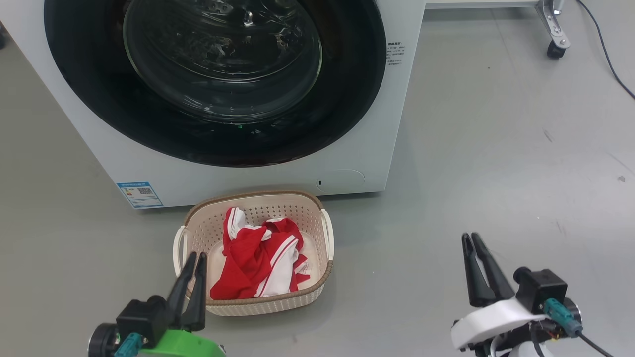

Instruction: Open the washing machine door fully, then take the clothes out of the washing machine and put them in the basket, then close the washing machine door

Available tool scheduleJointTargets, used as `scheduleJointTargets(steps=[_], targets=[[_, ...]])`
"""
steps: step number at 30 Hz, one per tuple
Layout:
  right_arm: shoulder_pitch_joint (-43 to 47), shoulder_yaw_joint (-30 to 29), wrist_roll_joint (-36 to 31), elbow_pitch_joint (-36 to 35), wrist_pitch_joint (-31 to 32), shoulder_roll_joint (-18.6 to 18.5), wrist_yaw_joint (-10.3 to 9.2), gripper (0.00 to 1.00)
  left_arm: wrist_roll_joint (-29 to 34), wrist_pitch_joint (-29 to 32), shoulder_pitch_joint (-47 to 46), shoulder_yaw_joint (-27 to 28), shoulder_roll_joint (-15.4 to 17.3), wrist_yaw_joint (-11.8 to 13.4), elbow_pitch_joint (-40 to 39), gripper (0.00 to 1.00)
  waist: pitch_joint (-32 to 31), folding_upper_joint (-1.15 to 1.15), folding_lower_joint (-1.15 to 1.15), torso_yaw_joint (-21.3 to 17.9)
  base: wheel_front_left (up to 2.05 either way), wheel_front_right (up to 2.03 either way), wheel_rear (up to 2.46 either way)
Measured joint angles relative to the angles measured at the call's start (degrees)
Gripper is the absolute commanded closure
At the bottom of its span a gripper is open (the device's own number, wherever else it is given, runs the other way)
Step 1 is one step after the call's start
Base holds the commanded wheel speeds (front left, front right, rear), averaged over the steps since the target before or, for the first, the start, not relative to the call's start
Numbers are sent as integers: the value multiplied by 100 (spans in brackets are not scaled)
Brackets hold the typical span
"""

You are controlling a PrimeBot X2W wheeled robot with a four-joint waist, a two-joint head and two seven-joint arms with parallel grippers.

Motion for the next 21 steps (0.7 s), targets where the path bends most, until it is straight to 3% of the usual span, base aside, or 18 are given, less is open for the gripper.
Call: scheduleJointTargets(steps=[6, 21], targets=[[146, 7, 159, 80, 0, 19, 2, 100, -127, 0, 99, -7, -12, 0, 105, 100, -7, 0, 0, -1, 0, 0, 0], [174, -171, 1307, -14, 179, 21, 55, 100, -1290, 202, 116, 140, -13, -56, 53, 100, -65, 0, 0, -4, 0, 0, 0]])
